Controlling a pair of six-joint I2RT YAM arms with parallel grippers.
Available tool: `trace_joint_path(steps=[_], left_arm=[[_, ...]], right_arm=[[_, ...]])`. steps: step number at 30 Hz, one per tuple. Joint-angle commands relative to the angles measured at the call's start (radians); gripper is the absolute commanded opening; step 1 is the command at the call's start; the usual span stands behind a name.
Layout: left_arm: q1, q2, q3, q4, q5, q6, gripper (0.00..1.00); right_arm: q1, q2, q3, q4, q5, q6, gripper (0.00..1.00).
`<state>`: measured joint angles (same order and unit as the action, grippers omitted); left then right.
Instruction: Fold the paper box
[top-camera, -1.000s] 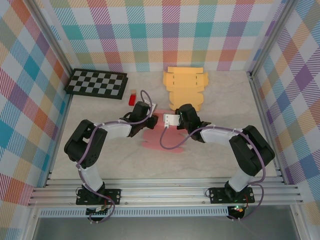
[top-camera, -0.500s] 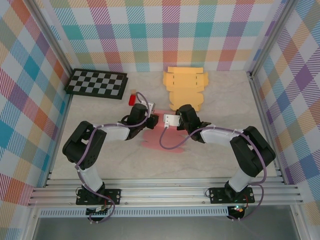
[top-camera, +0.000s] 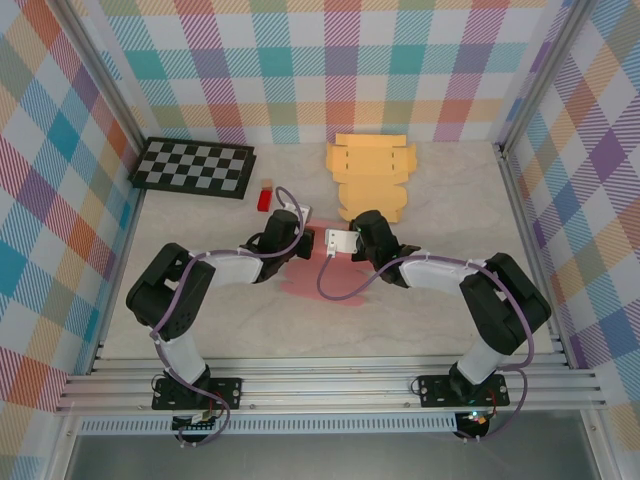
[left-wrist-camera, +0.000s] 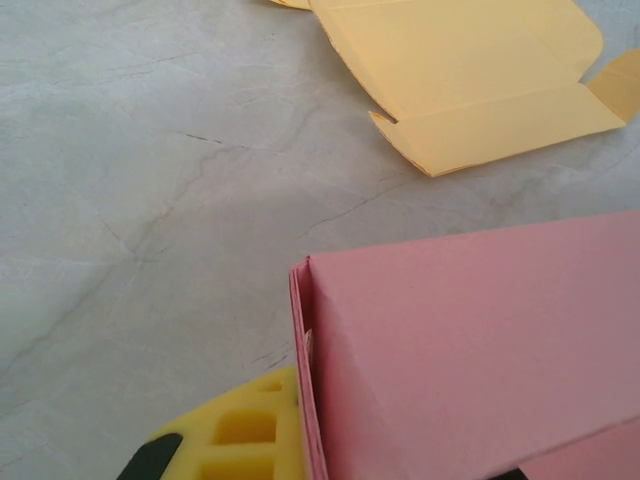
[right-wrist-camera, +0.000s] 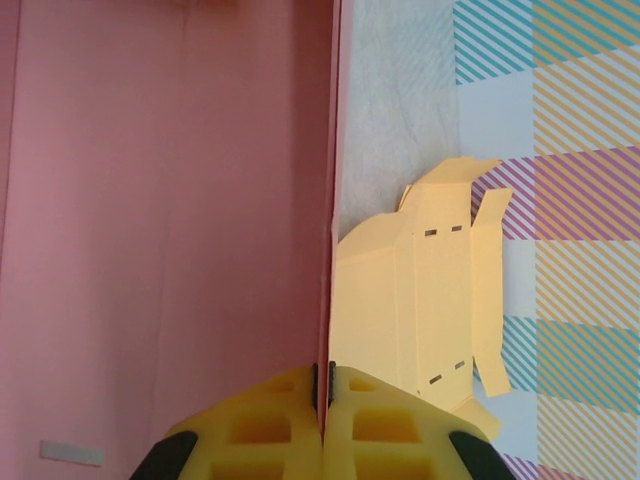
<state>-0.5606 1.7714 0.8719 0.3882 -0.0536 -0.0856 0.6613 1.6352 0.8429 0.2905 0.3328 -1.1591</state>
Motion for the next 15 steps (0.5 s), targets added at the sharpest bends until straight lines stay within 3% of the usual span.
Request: trace_joint_path(steps=[1, 4, 6, 11, 15], left_arm=[[0.044, -0.02, -0.002, -0.015, -0.108, -0.026, 0.08], [0.044, -0.032, -0.027, -0.019, -0.021, -0.005, 0.42], [0.047, -0.043, -0.058, -0.014, 0.018, 0.0, 0.51], [0.047, -0.079, -0.1, -0.044, 0.107, 0.002, 0.58], [0.017, -0.106, -0.093, -0.113, 0.089, 0.016, 0.61]], right_arm=[[-0.004, -0.025, -0.029, -0.085, 0.015, 0.033, 0.0], [-0.006, -0.018, -0.02, -0.097, 0.028, 0.049, 0.0], [-0.006, -0.015, -0.02, -0.096, 0.034, 0.057, 0.0], [-0.008, -0.015, -0.018, -0.095, 0.039, 0.079, 0.0], [-0.008, -0.011, -0.006, -0.097, 0.047, 0.083, 0.0]])
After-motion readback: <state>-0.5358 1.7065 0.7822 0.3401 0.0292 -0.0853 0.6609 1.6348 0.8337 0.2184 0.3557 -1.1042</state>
